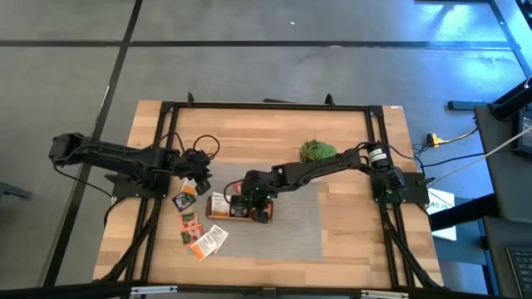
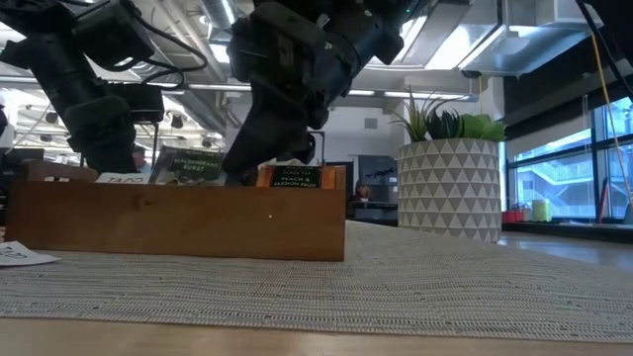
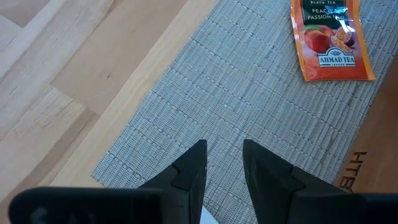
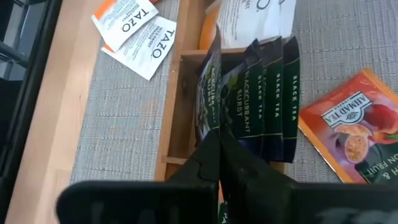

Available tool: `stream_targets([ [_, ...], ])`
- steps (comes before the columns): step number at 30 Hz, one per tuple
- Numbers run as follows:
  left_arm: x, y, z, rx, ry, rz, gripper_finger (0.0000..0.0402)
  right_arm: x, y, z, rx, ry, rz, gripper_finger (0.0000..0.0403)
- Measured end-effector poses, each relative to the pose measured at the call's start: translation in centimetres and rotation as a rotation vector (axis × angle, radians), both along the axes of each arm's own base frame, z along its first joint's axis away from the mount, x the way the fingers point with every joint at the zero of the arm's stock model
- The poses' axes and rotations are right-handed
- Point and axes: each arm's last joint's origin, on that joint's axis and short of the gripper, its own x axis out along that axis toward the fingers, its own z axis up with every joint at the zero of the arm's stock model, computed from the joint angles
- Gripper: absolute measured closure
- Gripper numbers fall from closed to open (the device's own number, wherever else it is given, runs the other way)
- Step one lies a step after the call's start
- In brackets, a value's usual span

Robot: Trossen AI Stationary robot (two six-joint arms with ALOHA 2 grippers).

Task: Pick & Place Tea
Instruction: Put the violet tea bag into the middle section of the wooden organizer, then put the white tea bag into the left section of the wooden organizer

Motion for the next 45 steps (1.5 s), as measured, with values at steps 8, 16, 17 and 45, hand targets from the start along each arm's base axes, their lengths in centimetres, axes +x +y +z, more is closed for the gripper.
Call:
stream_targets([
  [8, 0.0, 0.0, 0.0, 0.001, 0.0, -0.002, 0.0302, -0.1, 0.0, -0.1, -0.031, -0.001, 0.044, 0.0384],
  [16, 0.0, 0.0, 0.0, 0.001, 0.001, -0.002, 0.03, 0.0, -0.6, 1.7, -0.021, 0.049, 0.018, 0.0293],
  [17, 0.0, 0.0, 0.0, 0.001, 0.001, -0.002, 0.0301, 0.1, -0.7, 2.1, -0.027, 0.062, 0.014, 0.0285],
  [45, -0.9, -0.4, -0.1, -0.131, 0.056, -0.017, 0.0302, -0.2, -9.2, 5.1, -0.173, -0.063, 0.012, 0.0273],
])
